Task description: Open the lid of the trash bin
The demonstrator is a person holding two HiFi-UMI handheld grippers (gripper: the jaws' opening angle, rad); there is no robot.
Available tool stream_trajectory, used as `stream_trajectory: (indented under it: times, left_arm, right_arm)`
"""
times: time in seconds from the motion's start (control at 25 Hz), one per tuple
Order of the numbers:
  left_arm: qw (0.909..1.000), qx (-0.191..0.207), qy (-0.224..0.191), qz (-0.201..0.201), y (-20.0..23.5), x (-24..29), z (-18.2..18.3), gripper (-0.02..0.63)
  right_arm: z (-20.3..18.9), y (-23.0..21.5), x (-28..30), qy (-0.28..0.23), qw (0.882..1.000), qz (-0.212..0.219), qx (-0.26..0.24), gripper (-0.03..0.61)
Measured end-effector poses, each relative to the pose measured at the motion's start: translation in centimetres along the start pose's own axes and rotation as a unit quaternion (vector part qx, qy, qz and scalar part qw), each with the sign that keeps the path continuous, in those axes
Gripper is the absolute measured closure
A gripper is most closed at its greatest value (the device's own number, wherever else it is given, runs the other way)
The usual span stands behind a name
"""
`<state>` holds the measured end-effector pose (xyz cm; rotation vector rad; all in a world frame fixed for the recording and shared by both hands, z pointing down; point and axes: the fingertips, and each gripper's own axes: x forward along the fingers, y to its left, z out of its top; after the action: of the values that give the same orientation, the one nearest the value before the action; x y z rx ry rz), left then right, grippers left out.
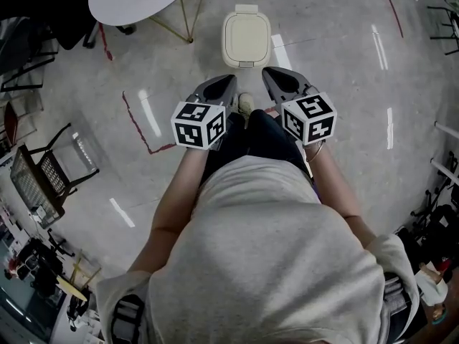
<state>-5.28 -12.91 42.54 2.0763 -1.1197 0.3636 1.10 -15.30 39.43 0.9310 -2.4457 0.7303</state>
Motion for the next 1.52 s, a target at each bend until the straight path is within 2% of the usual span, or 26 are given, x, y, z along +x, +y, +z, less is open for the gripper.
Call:
stream_trajectory:
  times: [0.6,0.96,1.24,1.4,1.52]
  left_arm:
    - [0.9986,-0.041,0.033,0.01,3.5,2.8,-3.0,0.604]
    - [0.9967,-0.038,0.072,0.004,5.8,5.6,-4.8,0.604]
    - [0.9953,-0.051,0.082,0.011,8.0,7.3,-6.2,0.604]
    - [0.9941,-0.075,0.074,0.023,9.7,8.1,-6.7,0.604]
    - [0.9931,-0.08,0.083,0.02,10.2,8.9,-8.1,0.604]
  right_arm:
    - [-4.1,-0.9,3.5,0.052,0.999,-0.001,0.006,0.571]
    - [-6.4,-2.4,5.5,0.07,0.997,-0.01,0.03,0.571]
    - [-9.3,-4.1,7.1,0.096,0.994,-0.019,0.048,0.571]
    - [-10.4,-5.0,8.3,0.101,0.993,-0.025,0.055,0.571]
    - [-12.1,-5.8,9.4,0.118,0.99,-0.032,0.064,0.571]
